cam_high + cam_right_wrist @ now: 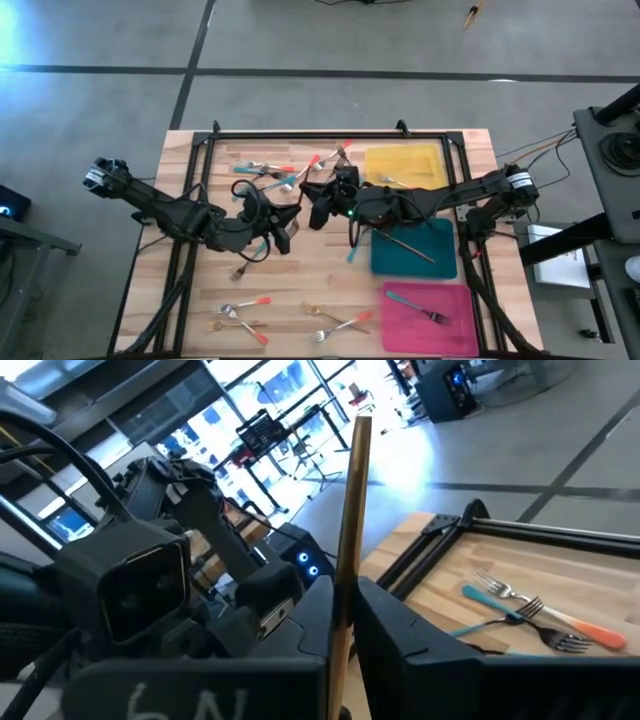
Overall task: Sort silverware by color (type)
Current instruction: Put the gold fork into the blue bin
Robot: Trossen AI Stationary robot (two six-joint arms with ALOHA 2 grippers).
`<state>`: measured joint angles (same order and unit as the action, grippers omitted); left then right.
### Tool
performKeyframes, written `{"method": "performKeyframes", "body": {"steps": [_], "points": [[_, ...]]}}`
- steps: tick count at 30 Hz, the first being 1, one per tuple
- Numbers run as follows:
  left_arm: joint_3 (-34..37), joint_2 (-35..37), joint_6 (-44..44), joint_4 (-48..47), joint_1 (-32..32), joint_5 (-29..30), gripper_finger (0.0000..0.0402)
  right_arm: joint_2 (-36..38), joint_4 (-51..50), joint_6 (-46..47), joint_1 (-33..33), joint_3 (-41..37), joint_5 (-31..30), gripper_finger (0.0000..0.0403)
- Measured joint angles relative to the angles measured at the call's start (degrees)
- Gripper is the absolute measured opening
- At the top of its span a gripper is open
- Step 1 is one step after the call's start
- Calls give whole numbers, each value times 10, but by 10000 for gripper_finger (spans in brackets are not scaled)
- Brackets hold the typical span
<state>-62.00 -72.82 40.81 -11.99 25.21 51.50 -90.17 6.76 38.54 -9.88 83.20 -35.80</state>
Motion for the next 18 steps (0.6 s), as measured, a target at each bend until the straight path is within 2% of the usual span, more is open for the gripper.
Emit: {"method": "performKeyframes", "body": {"steps": [7,11,18], "points": [[0,2,-7,0,1,0,2,0,-1,0,0,0,3,13],[-2,9,-33,-2,2,-22,2,1,-1,0,0,0,6,13],[-44,15,-98,-20,4,-63,58,11,-69,-2,4,-1,-19,12]]}}
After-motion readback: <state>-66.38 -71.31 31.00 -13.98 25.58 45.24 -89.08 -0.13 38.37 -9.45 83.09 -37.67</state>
